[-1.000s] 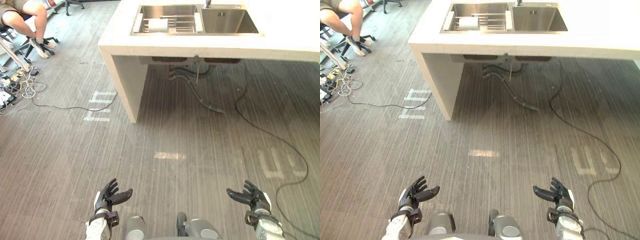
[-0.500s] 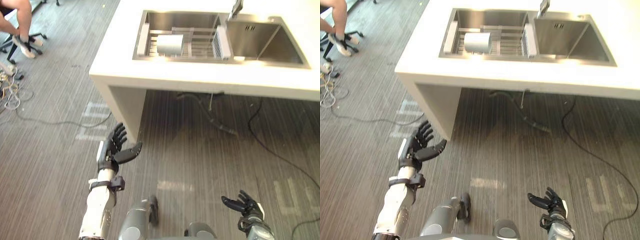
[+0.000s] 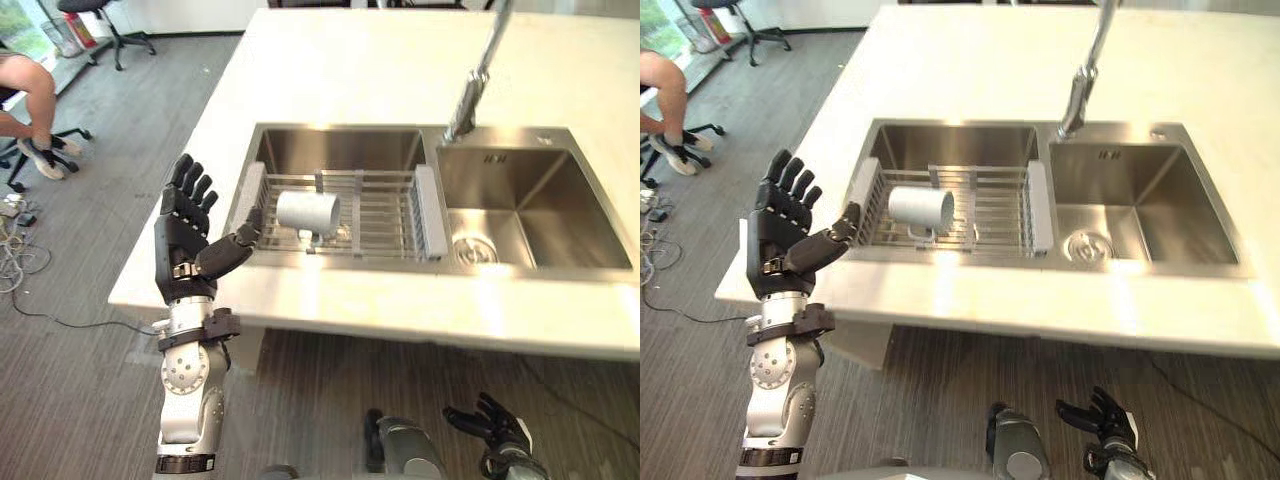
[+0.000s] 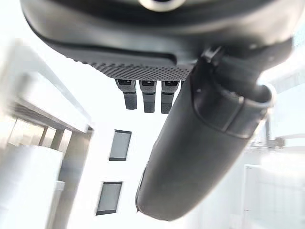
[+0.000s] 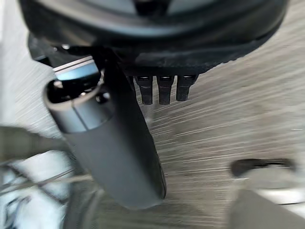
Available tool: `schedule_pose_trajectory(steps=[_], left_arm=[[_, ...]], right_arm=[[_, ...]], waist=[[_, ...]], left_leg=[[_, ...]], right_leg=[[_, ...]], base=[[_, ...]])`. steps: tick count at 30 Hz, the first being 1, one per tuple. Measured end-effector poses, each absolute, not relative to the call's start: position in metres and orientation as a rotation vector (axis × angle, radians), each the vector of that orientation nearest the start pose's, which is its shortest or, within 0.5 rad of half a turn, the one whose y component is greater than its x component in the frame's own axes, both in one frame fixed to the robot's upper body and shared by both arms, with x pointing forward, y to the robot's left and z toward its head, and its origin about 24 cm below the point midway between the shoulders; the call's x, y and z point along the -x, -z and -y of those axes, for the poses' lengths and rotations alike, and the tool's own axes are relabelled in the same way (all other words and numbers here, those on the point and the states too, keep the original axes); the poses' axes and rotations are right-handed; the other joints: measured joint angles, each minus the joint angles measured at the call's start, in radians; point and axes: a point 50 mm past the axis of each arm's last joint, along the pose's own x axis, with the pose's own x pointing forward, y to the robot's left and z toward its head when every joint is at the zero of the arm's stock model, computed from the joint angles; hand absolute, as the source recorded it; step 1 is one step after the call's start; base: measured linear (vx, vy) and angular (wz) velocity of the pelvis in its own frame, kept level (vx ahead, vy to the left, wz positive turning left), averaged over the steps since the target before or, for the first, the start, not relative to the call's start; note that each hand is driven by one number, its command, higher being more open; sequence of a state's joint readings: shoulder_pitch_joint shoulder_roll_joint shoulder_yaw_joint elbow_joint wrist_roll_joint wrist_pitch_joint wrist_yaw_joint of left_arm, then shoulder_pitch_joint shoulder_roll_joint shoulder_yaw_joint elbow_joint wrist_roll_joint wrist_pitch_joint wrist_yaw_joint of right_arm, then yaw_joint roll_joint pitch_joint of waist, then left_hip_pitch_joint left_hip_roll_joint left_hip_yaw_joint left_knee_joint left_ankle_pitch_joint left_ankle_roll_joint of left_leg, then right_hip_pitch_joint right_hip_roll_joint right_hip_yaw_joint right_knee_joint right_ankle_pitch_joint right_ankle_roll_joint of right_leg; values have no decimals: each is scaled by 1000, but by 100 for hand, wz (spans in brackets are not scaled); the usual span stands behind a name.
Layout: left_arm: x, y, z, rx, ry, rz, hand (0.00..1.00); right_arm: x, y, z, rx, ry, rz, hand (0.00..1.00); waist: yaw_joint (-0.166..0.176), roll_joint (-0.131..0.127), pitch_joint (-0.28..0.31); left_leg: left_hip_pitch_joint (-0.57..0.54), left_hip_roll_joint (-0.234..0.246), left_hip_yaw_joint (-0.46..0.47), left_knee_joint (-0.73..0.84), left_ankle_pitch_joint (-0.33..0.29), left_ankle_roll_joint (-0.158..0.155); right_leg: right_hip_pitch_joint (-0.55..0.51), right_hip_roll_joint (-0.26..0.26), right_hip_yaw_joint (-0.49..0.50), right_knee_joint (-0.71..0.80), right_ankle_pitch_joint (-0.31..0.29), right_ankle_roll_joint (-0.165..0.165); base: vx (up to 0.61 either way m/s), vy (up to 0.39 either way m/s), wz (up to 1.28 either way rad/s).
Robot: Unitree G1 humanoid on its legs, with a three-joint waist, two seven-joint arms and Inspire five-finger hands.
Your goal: Walk over to the sink, pick up the cup, carry it to the dishwasher, place the cup inside the dishwasher, then close the dishwasher door
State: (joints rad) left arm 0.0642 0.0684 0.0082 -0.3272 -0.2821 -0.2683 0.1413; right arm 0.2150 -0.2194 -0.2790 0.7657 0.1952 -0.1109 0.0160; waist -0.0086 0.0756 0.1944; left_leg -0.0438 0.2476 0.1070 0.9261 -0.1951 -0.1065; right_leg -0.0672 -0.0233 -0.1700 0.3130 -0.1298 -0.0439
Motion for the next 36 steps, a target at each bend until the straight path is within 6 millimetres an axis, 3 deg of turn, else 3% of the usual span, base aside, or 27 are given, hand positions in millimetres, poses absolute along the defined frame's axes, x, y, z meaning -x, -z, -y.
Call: schedule_pose_trajectory(steps=[2,3,4,5,6,7,9,12,18,24,25,32,36], left_arm=[[-221,-139,-174,241,-108,586,90],[-220,-141,-174,237,-101,598,90],[-219,-143,-175,220,-88,612,90],[-219,-143,-176,195,-76,610,90],[-220,-141,-175,192,-69,604,90],[-221,-139,-174,188,-62,589,90],[-225,-127,-178,126,-32,525,90],[-228,-110,-179,79,3,423,90],[-225,-103,-159,-80,205,376,90],[-231,-101,-155,-188,249,370,90],[-239,-84,-164,-316,266,279,90],[-239,-83,-164,-323,262,275,90],[-241,-69,-166,-375,234,218,90]], right_arm=[[-109,111,281,-31,451,-732,90],[-111,110,281,-32,448,-725,90],[-113,110,280,-34,444,-721,90],[-112,110,282,-29,443,-723,90],[-110,110,284,-24,445,-730,90],[-106,113,285,-23,452,-754,90],[-95,126,271,-74,448,-822,90],[-84,134,264,-99,446,-872,90],[-80,137,264,-104,440,-895,90],[-76,137,266,-88,413,-911,90],[-75,139,265,-79,392,-932,90],[-75,139,265,-79,394,-932,90],[-74,139,265,-77,399,-935,90]], waist=[[22,-1,-3],[26,0,-4],[39,-5,-8],[41,3,-14],[38,17,-23],[36,31,-35],[24,-27,-45],[19,-56,-56],[1,-58,-71],[-18,-63,-74],[-35,-87,-110],[-35,-87,-110],[-38,-87,-112]], left_leg=[[-106,36,29,12,-63,10],[-125,36,29,-21,-76,10],[-142,16,29,-139,-88,20],[-137,-15,11,-339,-49,32],[-135,-23,-9,-439,27,35],[-127,-26,-46,-504,44,-12],[-101,-75,-32,-544,46,1],[-90,-101,-8,-573,48,14],[-55,-105,52,-635,56,20],[-25,-111,87,-680,64,26],[78,-190,80,-964,231,54],[80,-190,81,-964,231,54],[104,-190,83,-975,232,53]], right_leg=[[73,2,10,-66,0,0],[83,-1,16,-73,-1,1],[93,-16,35,-75,-11,24],[100,-25,48,-68,-29,59],[97,-19,50,-60,-38,72],[91,-5,60,-46,-54,86],[81,-51,102,-33,-73,109],[80,-68,135,-56,-66,119],[63,-72,195,-90,-48,129],[66,-76,231,-114,-29,131],[97,-123,222,-258,64,146],[99,-123,222,-258,64,146],[120,-123,222,-263,64,147]], base=[[311,-19,-14],[218,72,-25],[190,135,-29],[181,163,-23],[175,217,-14],[160,225,-8],[148,196,-1],[82,106,-9],[25,27,-28],[35,9,-18],[0,0,0],[0,0,0],[0,0,0]])
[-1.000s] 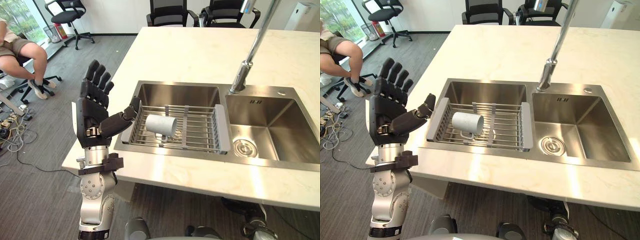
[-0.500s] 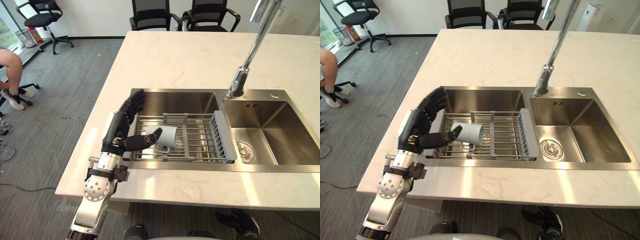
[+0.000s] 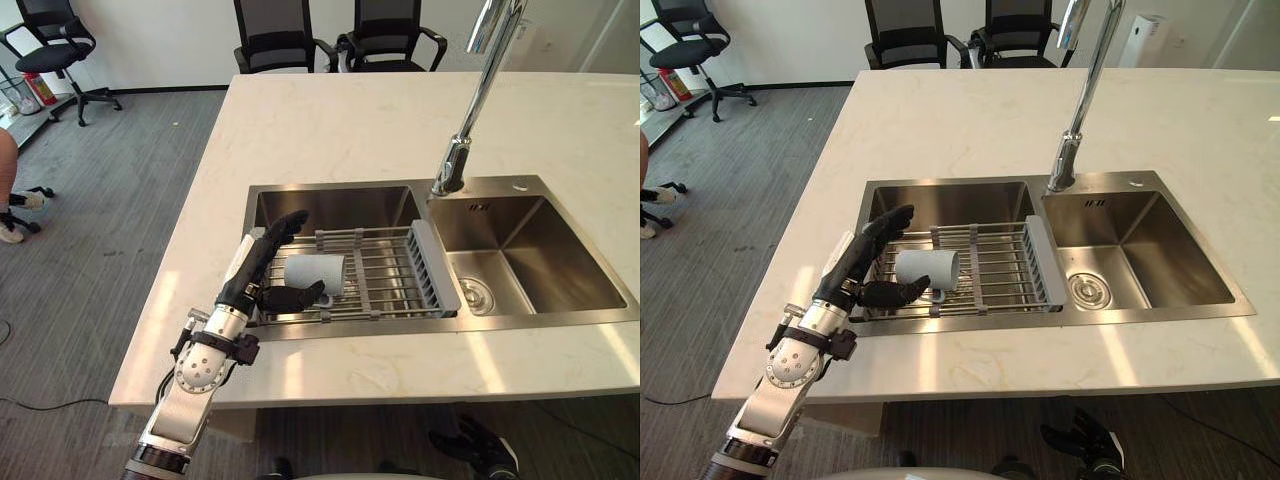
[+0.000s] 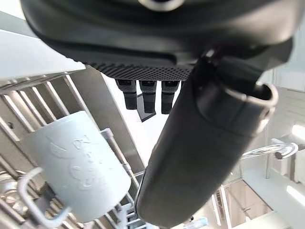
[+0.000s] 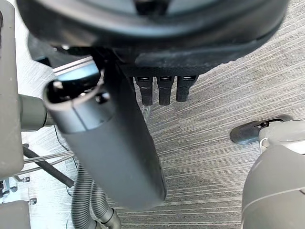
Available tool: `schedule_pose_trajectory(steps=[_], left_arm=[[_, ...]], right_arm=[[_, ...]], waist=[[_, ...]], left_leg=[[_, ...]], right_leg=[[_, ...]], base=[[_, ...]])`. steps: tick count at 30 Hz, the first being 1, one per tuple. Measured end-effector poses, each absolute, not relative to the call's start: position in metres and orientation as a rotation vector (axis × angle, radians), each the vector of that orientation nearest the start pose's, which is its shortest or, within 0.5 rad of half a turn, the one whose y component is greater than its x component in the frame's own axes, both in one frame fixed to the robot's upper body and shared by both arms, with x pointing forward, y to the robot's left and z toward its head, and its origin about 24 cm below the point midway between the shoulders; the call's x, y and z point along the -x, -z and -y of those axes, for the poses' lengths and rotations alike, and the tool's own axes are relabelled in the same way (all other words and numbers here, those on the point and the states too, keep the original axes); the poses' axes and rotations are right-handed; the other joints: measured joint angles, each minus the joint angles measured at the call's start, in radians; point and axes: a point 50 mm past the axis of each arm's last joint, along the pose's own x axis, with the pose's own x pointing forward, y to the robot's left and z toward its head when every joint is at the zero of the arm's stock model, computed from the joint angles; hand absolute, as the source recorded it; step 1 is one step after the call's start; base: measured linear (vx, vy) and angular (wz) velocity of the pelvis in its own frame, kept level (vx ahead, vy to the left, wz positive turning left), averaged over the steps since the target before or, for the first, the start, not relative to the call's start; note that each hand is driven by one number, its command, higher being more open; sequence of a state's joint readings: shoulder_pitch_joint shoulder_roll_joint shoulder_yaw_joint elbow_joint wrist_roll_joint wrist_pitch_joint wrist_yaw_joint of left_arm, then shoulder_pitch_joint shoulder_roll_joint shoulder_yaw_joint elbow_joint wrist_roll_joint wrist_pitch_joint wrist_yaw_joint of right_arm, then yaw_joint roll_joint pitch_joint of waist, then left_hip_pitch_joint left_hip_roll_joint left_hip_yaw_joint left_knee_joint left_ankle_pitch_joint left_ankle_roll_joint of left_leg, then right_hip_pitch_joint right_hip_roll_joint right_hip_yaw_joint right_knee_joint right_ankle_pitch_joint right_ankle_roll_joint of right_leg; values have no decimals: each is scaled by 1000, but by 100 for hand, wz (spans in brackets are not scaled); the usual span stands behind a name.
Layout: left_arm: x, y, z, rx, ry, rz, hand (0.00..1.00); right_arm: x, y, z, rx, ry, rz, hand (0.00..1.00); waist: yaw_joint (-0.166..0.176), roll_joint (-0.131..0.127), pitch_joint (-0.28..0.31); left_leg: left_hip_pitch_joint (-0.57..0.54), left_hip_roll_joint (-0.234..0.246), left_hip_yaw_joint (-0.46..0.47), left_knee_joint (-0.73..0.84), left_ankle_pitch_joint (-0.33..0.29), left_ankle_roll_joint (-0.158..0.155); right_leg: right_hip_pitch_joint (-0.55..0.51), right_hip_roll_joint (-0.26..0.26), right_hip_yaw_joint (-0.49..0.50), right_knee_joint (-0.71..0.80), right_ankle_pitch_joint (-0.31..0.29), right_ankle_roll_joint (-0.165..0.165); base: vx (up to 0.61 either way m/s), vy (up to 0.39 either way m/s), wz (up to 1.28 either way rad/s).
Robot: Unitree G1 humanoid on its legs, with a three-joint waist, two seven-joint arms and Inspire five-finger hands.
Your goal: Walk over to the sink, pick up the cup, carry it to the dishwasher, place the cup inside the dishwasher, then close the dishwasher door
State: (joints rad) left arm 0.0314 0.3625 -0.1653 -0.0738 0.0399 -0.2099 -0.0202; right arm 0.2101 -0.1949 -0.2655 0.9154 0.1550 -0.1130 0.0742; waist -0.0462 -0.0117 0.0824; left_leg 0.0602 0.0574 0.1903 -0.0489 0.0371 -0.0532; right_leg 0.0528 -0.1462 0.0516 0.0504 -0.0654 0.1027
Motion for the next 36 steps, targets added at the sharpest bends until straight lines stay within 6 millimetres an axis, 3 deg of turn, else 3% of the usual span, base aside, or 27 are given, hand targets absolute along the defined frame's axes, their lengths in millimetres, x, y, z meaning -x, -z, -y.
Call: schedule_pose_trajectory(steps=[5,8,18,27,36], left_arm=[[-246,-59,-167,-498,166,178,90],[-247,-61,-171,-627,125,194,90],[-256,-62,-173,-828,117,212,90],[-262,-68,-164,-913,178,263,90],[-271,-56,-154,-1089,342,250,90]], right_arm=[[-72,140,265,-74,408,-939,90],[-71,140,265,-73,411,-942,90],[-64,141,265,-70,407,-958,90],[-67,141,261,-63,382,-953,90],[-68,140,260,-59,369,-948,90]], waist=[[-1,-5,-2],[-7,-8,-3],[-24,-12,0],[-47,-17,4],[-68,-9,15]], left_leg=[[26,-1,1,-34,18,0],[31,-1,0,-37,21,0],[26,1,-1,-38,23,-1],[23,10,10,-38,17,-9],[18,12,21,-38,14,-12]], right_leg=[[16,1,-4,-4,1,2],[20,1,-8,-8,4,6],[29,0,-14,-39,15,14],[28,7,-6,-53,22,14],[20,10,5,-59,27,14]], base=[[0,0,0],[-25,-13,1],[-17,-8,1],[-4,-14,-3],[-16,-19,-4]])
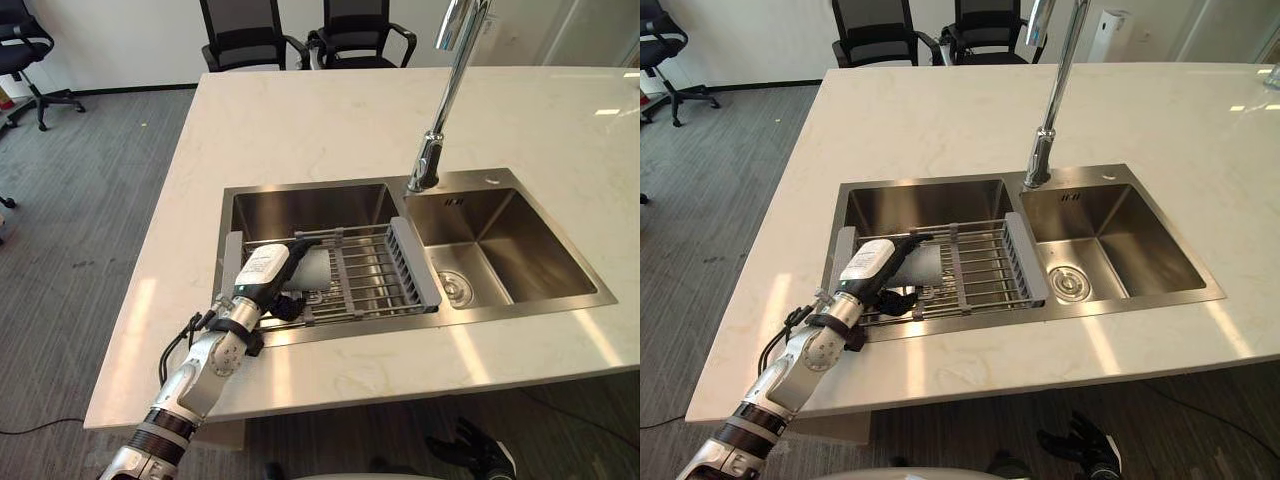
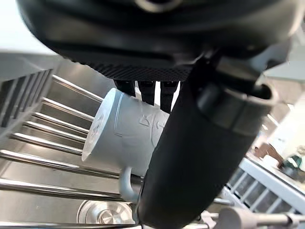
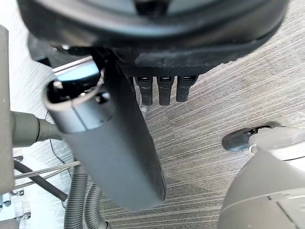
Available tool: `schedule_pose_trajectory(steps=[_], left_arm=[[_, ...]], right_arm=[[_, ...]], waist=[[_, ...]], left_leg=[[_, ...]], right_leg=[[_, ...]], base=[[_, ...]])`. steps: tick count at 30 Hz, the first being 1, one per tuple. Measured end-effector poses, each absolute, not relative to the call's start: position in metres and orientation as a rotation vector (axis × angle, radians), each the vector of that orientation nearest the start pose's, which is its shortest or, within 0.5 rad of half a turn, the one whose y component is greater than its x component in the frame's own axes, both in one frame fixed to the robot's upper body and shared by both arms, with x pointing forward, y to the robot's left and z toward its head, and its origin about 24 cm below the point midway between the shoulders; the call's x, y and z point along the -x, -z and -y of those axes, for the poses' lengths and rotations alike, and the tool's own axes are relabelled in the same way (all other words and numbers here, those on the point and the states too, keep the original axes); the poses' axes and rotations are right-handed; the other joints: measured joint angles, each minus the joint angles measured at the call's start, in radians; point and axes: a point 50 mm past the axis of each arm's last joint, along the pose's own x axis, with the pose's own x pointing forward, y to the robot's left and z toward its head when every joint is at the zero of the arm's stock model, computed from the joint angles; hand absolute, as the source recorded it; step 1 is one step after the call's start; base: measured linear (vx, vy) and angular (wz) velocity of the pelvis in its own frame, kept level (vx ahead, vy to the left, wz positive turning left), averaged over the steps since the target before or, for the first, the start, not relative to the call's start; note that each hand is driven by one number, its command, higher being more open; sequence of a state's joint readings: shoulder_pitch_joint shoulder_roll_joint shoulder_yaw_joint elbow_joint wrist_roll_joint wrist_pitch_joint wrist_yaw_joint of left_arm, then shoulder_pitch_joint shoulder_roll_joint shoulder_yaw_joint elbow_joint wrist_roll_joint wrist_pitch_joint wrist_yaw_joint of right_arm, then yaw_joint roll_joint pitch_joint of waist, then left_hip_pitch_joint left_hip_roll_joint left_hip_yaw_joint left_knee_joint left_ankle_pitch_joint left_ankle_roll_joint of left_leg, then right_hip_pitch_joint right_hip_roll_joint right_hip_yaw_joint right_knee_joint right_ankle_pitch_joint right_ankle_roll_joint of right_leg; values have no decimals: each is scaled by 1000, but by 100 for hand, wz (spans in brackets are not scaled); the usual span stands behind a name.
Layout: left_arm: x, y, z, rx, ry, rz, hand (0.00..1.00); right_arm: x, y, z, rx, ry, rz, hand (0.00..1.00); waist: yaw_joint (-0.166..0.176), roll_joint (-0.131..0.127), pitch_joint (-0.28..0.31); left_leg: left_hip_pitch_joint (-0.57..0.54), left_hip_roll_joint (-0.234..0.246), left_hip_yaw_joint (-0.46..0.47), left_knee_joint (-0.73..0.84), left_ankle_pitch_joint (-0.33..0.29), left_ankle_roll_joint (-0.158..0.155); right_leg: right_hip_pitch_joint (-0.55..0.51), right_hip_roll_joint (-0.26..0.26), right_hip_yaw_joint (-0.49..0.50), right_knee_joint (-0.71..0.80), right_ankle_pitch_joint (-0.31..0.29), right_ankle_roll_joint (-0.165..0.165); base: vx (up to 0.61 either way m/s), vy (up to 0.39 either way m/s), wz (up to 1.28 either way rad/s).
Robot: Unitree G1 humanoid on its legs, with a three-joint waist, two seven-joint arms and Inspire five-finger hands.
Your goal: Walk over to the sink, pick up the cup, carry it to the dishwasher, place the cup inside the dishwasher, then close the dishwasher door
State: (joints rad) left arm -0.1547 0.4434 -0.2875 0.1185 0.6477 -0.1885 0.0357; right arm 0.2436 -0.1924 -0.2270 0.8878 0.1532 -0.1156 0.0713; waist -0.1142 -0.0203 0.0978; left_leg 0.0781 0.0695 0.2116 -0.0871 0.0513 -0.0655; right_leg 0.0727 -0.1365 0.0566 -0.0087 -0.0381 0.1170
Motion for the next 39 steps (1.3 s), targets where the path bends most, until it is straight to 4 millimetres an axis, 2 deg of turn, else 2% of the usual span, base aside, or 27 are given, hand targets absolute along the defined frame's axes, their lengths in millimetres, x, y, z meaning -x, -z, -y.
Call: schedule_pose_trajectory(steps=[3,4,11,16,27,30,35,39], left_arm=[[-275,-57,-157,-1116,358,248,90],[-278,-59,-158,-1123,360,251,30],[-294,-70,-164,-1121,350,246,30],[-296,-72,-165,-1064,364,228,30],[-296,-75,-164,-988,354,219,30],[-288,-80,-157,-905,354,253,30],[-272,-88,-137,-584,314,314,30],[-266,-92,-138,-392,256,321,30]], right_arm=[[-68,140,260,-58,366,-946,90],[-68,140,260,-57,366,-946,90],[-70,138,264,-29,351,-943,90],[-72,137,266,-17,339,-940,90],[-72,137,264,-18,332,-941,90],[-72,137,264,-20,334,-940,90],[-70,137,264,-32,352,-939,90],[-68,138,262,-44,359,-943,90]], waist=[[-9,7,5],[-9,10,9],[-23,19,16],[-31,33,23],[-35,34,23],[-31,35,23],[-8,39,20],[-5,40,20]], left_leg=[[0,2,6,0,-1,-1],[0,3,11,0,-1,-2],[0,5,21,0,-4,-4],[0,5,21,0,-4,-4],[0,5,18,0,-3,-3],[1,4,16,0,-2,-3],[12,4,15,0,3,1],[28,4,13,0,9,3]], right_leg=[[-3,2,5,0,0,0],[-5,3,8,0,1,0],[-12,5,20,0,4,-2],[-12,6,20,0,4,-2],[-9,5,17,1,4,-1],[-7,4,15,3,4,-1],[-2,5,10,24,4,-1],[6,4,6,34,2,-3]], base=[[-18,-23,-5],[-28,-26,-10],[-13,-15,-5],[0,0,0],[0,0,0],[0,0,0],[0,0,0],[-90,-15,2]])
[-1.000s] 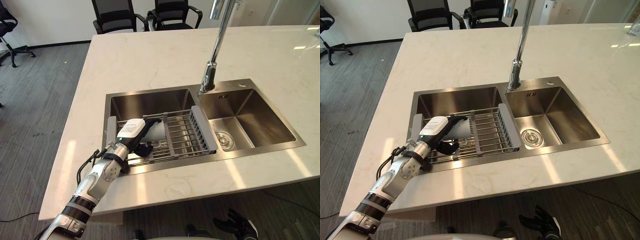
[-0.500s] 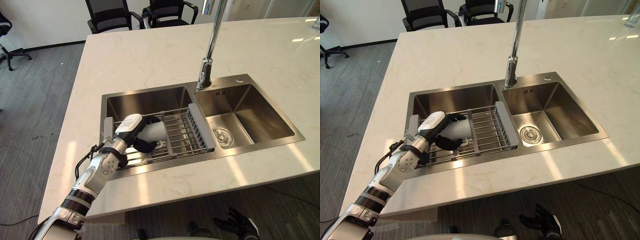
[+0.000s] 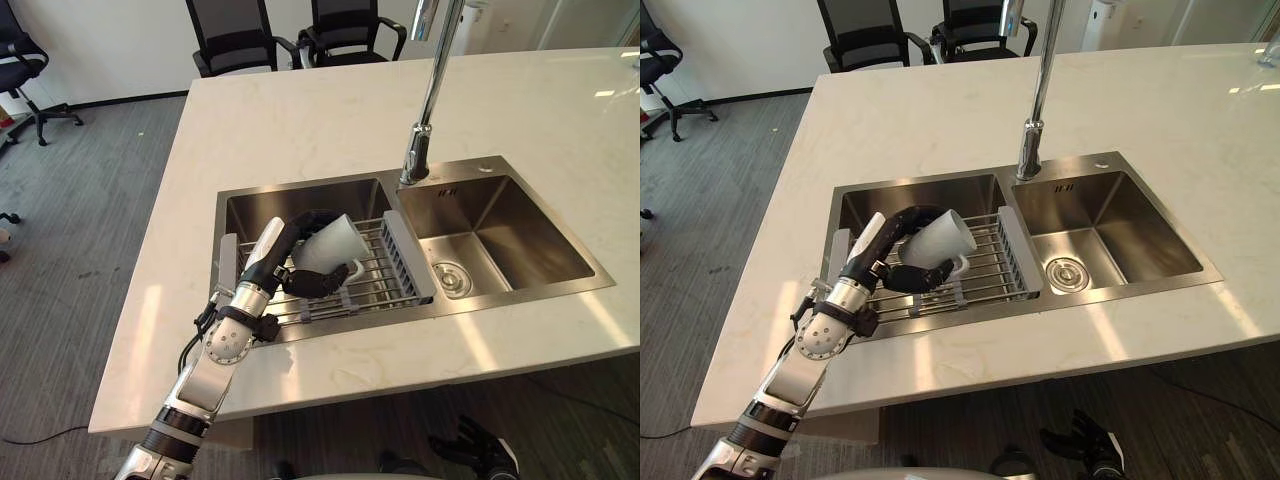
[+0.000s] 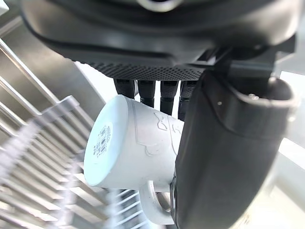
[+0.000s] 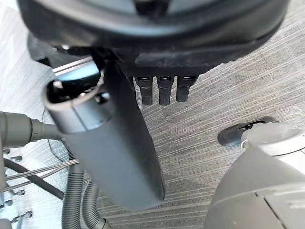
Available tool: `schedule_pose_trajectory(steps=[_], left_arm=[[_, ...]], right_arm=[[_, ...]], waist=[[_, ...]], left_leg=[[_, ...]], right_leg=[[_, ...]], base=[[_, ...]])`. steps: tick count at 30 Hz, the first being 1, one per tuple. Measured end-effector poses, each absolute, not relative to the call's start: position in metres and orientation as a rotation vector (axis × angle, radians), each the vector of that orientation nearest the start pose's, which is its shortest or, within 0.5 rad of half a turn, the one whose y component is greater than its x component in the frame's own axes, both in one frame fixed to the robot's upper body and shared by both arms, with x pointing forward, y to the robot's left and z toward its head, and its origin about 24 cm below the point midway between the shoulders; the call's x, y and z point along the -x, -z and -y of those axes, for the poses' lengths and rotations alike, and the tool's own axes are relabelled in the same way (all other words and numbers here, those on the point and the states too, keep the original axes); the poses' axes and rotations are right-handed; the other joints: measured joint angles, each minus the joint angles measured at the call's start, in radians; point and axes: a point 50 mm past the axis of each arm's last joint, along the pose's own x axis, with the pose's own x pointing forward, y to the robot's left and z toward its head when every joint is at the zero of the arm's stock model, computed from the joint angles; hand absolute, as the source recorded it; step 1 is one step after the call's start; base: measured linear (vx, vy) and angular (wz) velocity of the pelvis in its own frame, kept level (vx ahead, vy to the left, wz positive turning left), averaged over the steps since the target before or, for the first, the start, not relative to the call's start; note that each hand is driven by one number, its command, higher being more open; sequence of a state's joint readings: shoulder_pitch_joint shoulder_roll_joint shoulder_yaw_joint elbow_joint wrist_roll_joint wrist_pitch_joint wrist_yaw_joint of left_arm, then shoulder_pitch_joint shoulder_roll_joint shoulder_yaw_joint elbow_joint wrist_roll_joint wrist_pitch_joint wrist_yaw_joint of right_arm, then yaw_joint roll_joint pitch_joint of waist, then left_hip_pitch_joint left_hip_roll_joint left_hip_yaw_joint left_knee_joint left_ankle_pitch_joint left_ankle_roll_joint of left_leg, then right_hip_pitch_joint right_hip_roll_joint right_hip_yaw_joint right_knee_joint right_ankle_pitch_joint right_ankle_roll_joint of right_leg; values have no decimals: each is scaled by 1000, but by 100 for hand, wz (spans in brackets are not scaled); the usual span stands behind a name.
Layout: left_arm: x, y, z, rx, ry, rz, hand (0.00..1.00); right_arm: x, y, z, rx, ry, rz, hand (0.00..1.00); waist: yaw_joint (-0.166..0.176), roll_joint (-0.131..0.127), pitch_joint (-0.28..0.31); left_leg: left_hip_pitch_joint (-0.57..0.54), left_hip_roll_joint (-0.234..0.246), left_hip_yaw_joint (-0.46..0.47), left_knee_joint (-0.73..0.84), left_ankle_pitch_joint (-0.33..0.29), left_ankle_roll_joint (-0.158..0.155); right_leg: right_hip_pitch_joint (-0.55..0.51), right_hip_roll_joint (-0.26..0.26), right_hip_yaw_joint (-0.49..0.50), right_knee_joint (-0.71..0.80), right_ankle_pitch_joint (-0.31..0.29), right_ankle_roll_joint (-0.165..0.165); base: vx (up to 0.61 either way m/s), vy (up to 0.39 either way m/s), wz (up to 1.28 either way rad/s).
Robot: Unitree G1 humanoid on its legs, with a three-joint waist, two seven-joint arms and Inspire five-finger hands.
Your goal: Walk over to the sink, pick up the cup, carry it to the dishwasher, place the cup inside the dishwasher, then close the dishwasher door
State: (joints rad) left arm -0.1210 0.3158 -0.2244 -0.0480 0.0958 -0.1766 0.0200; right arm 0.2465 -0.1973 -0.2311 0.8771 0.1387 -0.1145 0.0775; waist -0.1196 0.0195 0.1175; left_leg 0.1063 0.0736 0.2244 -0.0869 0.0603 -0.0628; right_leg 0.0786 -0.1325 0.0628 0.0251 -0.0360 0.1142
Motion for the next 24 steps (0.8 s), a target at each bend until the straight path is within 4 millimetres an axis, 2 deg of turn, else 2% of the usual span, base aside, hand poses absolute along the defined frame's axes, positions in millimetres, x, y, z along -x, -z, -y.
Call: schedule_pose_trajectory(steps=[3,6,9,12,15,16,19,21,22,23,24], left_arm=[[-260,-103,-143,-172,171,356,30],[-251,-120,-147,-5,130,435,30],[-244,-129,-152,104,92,486,30],[-237,-135,-155,179,49,521,30],[-234,-139,-154,210,41,544,30],[-233,-142,-154,218,33,559,30],[-232,-144,-150,235,33,563,30],[-232,-144,-148,246,36,565,30],[-232,-147,-147,260,33,579,30],[-232,-147,-146,267,32,578,30],[-229,-146,-146,278,25,577,30]], right_arm=[[-66,140,260,-78,382,-942,90],[-56,141,261,-105,428,-953,90],[-54,141,262,-110,441,-956,90],[-56,141,260,-133,461,-945,90],[-70,141,254,-149,459,-914,90],[-81,139,249,-158,448,-884,90],[-100,133,242,-148,416,-823,90],[-103,131,243,-137,412,-809,90],[-107,130,241,-140,405,-797,90],[-104,131,240,-140,406,-804,90],[-99,133,239,-138,401,-821,90]], waist=[[6,0,0],[24,-1,-1],[27,-4,-2],[33,-12,-1],[53,-21,3],[53,-25,5],[51,-42,21],[56,-42,25],[62,-37,35],[65,-38,37],[83,-34,39]], left_leg=[[4,0,-1,-5,-5,-9],[8,0,6,-5,-5,-9],[6,1,17,0,-6,-9],[-20,3,37,26,-19,-1],[-79,14,88,89,-52,2],[-118,22,106,125,-67,7],[-193,45,133,243,-121,25],[-199,51,143,261,-137,44],[-201,57,145,274,-148,67],[-198,55,138,281,-146,69],[-197,47,129,294,-143,70]], right_leg=[[-3,0,1,13,-15,-12],[-5,1,7,17,-17,-10],[-14,2,18,19,-15,-8],[-40,3,43,21,0,7],[-97,8,97,23,24,20],[-130,10,111,24,39,30],[-205,11,44,80,67,42],[-200,9,15,63,104,99],[-222,13,0,225,-5,107],[-227,18,-8,335,-63,109],[-211,31,-7,472,-146,119]], base=[[-121,-15,1],[-54,-14,-5],[8,-8,-13],[31,2,-22],[5,7,-49],[-54,-4,-51],[-77,12,-34],[-108,53,-16],[-124,44,9],[-129,22,24],[-82,-3,28]])
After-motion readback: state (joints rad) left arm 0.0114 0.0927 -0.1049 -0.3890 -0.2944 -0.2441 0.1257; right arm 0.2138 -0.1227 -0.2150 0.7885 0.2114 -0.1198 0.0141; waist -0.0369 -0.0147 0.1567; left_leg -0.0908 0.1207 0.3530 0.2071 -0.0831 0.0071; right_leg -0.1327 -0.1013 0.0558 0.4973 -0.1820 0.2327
